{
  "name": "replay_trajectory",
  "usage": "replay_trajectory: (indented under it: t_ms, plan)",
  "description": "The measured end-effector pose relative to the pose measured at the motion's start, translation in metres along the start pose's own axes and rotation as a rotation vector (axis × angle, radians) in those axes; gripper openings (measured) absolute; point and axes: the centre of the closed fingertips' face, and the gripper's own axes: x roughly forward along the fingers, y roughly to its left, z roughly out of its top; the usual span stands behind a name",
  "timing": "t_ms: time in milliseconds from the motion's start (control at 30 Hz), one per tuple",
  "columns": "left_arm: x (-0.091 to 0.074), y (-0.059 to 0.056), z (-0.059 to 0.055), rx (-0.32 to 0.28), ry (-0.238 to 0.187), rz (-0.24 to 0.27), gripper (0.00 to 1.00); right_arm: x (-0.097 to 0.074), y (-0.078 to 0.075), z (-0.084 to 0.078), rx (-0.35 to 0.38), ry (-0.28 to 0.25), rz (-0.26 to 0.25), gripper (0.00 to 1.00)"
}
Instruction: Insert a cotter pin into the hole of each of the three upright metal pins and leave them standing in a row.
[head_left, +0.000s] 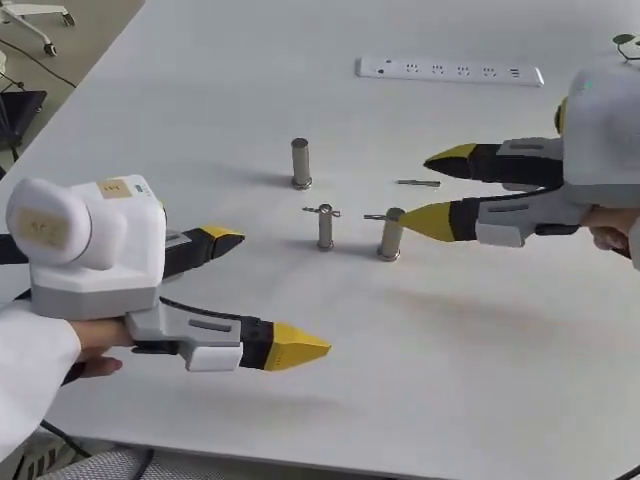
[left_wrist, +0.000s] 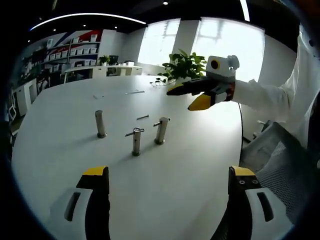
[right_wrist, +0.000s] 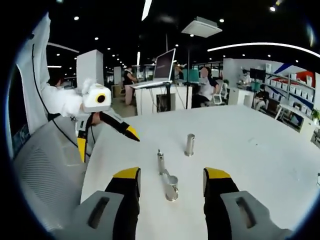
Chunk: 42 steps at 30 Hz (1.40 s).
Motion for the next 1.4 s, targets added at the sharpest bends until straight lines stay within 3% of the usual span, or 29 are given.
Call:
replay_trajectory:
  t_ms: [133,233,333,533,667,833,967,1033,1100,1167,1367,1400]
  plan:
    - [-0.004,-0.001,-0.002,0.016,0.018,0.000,0.99,-0.018,0.008,0.006,0.056,-0.049,-0.033,0.51]
    - [-0.008,-0.005,-0.002,0.008,0.011,-0.015,0.99,-0.028,0.012,0.006,0.098,-0.081,-0.073,0.67]
    - [-0.011,-0.008,-0.001,-0.002,0.009,-0.020,0.99,-0.036,0.012,-0.004,0.116,-0.056,-0.128,0.85]
    - [-0.017,-0.005,0.006,-0.008,-0.027,0.009,0.99,-0.050,0.023,-0.024,0.205,-0.048,-0.156,0.92]
    - [-0.020,-0.002,0.008,-0.022,-0.045,0.024,0.99,-0.055,0.027,-0.046,0.267,0.018,-0.210,0.98]
    - [-0.023,0.008,0.010,-0.028,-0.051,0.053,0.97,-0.056,0.034,-0.048,0.295,0.001,-0.196,0.98]
    - [-0.023,0.017,0.019,-0.021,-0.064,0.064,0.95,-0.056,0.038,-0.044,0.316,-0.017,-0.188,0.98]
    - [-0.021,0.028,0.037,-0.016,-0.135,0.089,0.91,-0.056,0.039,-0.043,0.323,-0.020,-0.186,0.98]
    - [-0.020,0.038,0.060,0.068,-0.212,0.119,0.88,-0.057,0.039,-0.041,0.333,-0.028,-0.185,0.98]
    - [-0.018,0.049,0.072,0.096,-0.226,0.145,0.87,-0.059,0.040,-0.041,0.336,-0.030,-0.185,0.98]
    - [0.000,0.075,0.095,0.111,-0.245,0.166,0.77,-0.065,0.040,-0.040,0.347,-0.036,-0.205,0.98]
    - [0.008,0.085,0.101,0.098,-0.257,0.176,0.75,-0.068,0.038,-0.040,0.328,-0.044,-0.223,0.98]
